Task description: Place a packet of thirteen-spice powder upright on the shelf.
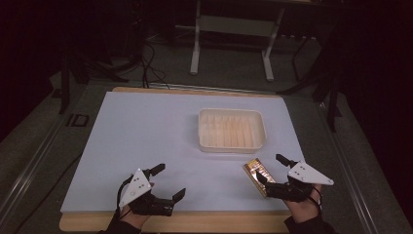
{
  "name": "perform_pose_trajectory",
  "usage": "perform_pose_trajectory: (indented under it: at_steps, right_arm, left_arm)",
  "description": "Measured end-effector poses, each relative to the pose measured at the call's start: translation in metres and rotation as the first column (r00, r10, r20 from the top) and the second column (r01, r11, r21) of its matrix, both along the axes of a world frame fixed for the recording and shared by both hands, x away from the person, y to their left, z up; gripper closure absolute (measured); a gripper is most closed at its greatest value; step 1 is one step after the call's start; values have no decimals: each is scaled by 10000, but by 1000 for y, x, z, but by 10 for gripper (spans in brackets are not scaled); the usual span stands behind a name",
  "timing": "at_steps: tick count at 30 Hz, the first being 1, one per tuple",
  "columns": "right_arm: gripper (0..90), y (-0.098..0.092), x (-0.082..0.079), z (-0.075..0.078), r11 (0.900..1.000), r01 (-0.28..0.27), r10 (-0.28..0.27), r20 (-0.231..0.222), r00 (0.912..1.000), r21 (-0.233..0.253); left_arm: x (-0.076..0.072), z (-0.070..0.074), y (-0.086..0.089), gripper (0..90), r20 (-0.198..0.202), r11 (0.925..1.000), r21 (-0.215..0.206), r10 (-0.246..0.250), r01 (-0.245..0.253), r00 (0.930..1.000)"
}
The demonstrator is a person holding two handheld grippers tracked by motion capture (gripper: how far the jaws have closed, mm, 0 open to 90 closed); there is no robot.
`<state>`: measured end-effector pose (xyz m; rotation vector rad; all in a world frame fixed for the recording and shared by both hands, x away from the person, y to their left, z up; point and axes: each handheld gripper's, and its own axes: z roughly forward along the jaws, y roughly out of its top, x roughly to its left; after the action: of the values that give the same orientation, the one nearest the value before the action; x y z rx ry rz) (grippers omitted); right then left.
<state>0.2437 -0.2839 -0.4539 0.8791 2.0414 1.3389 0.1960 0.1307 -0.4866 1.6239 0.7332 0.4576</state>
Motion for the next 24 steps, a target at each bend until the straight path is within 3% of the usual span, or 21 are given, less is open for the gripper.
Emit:
perform_pose_trajectory:
  at_steps: [4, 9, 13, 23, 24]
  right_arm:
    - [107, 5, 6, -5, 9998, 51, -55, -171, 9998, -199]
    - [110, 10, 21, -19, 9994, -17, -14, -905, 9959, -345]
    - [110, 10, 28, -26, 9986, 52, -113, -1136, 9935, -535]
    - [120, 7, 44, -48, 9962, 312, -471, -2017, 9783, -813]
    - [121, 5, 47, -53, 9951, 392, -591, -2273, 9720, -911]
  left_arm:
    - [0, 0, 0, 23, -17, 10000, -77, -26, 26, 10000]
    - [0, 0, 0, 23, -12, 10000, -65, -26, 26, 10000]
    - [0, 1, 0, 23, 44, 10000, -87, 4, -3, 10000]
    - [-1, 1, 0, 23, 20, 10000, -63, 18, -18, 10000]
    - [-1, 1, 0, 23, -5, 10000, -62, 8, -8, 10000]
